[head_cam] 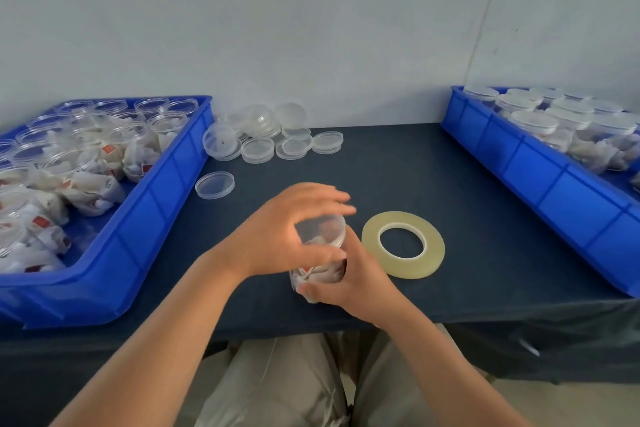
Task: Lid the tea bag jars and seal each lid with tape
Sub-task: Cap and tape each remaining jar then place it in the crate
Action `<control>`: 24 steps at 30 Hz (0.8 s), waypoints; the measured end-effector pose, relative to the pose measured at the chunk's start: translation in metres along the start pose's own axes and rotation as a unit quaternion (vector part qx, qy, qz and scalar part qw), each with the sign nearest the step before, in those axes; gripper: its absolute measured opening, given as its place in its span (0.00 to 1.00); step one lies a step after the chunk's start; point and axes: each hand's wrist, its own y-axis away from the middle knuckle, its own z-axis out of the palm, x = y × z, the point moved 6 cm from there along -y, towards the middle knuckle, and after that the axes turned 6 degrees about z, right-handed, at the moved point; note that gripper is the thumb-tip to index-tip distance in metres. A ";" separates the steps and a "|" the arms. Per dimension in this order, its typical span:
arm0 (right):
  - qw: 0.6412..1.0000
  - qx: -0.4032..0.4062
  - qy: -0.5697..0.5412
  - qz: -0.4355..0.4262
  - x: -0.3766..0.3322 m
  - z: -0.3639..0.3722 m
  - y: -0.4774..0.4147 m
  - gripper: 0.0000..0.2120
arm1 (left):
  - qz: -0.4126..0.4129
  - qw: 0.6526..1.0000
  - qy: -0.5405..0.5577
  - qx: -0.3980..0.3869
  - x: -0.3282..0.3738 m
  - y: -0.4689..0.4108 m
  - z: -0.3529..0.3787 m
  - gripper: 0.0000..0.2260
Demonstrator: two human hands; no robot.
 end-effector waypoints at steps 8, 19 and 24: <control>0.999 0.030 0.014 -0.039 -0.001 0.004 0.001 0.39 | -0.176 0.984 -0.010 -0.033 0.014 0.028 0.009 0.42; 0.987 0.053 0.135 -0.065 -0.010 0.004 0.000 0.19 | -0.154 0.950 -0.261 0.081 0.038 -0.008 0.027 0.16; 0.991 0.044 0.126 -0.022 -0.002 0.009 -0.007 0.21 | -0.064 0.978 -0.193 0.051 0.029 -0.008 0.016 0.11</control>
